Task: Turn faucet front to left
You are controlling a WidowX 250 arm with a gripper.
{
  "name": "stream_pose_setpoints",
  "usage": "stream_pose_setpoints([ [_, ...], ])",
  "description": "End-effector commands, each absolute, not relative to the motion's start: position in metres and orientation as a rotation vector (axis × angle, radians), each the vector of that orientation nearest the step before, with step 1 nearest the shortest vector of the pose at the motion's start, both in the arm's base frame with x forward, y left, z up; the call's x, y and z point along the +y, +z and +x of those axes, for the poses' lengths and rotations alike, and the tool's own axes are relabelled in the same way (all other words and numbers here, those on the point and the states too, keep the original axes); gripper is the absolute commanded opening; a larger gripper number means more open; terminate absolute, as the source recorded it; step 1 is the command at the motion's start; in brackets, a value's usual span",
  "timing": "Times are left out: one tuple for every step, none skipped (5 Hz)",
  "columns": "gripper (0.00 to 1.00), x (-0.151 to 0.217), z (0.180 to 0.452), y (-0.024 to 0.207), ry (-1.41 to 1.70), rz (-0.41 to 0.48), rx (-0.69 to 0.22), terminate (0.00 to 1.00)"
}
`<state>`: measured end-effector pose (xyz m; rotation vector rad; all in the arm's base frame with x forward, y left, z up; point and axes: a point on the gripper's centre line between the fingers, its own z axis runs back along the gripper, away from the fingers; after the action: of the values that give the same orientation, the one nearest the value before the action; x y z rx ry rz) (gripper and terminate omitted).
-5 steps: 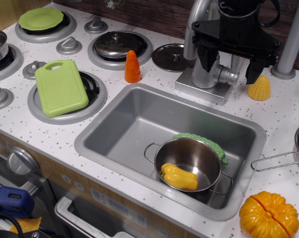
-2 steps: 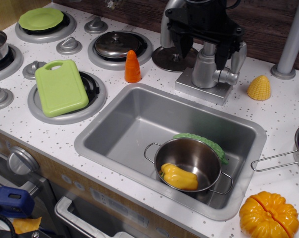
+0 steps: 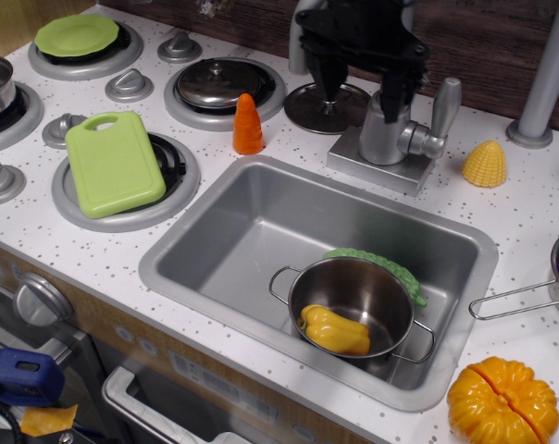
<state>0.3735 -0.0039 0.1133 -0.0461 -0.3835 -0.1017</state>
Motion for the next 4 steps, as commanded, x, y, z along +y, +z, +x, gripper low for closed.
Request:
stream_pose_setpoints([
  [1.00,0.010,0.386,0.130,-0.138,-0.037,-0.433,0.00],
  [1.00,0.017,0.390,0.128,-0.155,-0.040,-0.440,0.00],
  [1.00,0.024,0.393,0.126,-0.169,-0.047,-0.442,0.00],
  [1.00,0.029,0.394,0.124,-0.180,-0.038,-0.446,0.00],
])
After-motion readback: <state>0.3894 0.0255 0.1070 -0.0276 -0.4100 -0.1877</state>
